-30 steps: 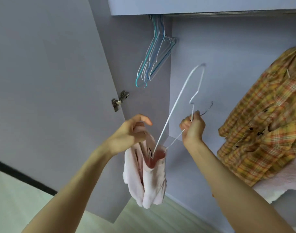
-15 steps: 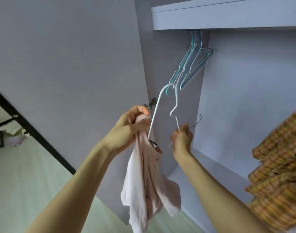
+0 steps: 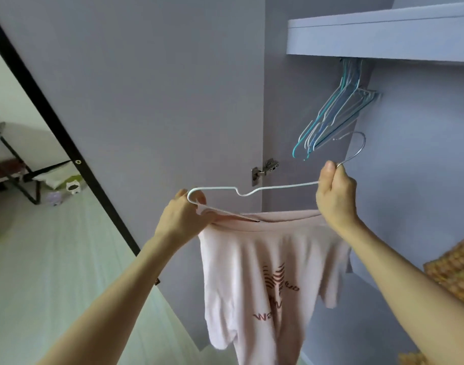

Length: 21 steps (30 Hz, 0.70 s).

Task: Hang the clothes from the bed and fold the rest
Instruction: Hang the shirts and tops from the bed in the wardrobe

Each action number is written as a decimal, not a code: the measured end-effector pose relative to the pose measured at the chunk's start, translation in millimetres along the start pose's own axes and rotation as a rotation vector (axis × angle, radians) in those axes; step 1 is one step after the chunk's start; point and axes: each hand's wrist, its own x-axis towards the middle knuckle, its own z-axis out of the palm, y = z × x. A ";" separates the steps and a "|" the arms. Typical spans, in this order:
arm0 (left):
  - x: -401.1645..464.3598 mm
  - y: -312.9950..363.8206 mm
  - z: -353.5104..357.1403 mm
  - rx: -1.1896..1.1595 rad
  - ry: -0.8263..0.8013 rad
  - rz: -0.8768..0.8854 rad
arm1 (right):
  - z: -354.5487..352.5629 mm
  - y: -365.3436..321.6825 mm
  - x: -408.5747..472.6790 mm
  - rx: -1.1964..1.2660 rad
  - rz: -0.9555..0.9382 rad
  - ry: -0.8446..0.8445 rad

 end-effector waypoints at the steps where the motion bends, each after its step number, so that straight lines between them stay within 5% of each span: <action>1: 1.6 2.4 -1.7 0.016 0.012 -0.008 | 2.1 1.1 -1.2 0.006 -0.011 0.008; 7: 7.3 49.7 -10.7 -0.810 -0.172 -0.087 | 22.0 12.7 -15.6 0.277 0.579 0.135; 11: 22.1 86.6 -23.0 -0.942 -0.222 -0.040 | 41.8 4.6 -19.9 0.717 0.922 0.230; 17: 34.8 112.3 -39.8 -1.022 -0.150 0.016 | 68.6 -10.0 -24.9 0.680 0.987 0.123; 21: 37.6 92.1 -47.1 -1.003 0.035 -0.018 | 74.3 -5.2 -30.9 0.563 0.977 0.042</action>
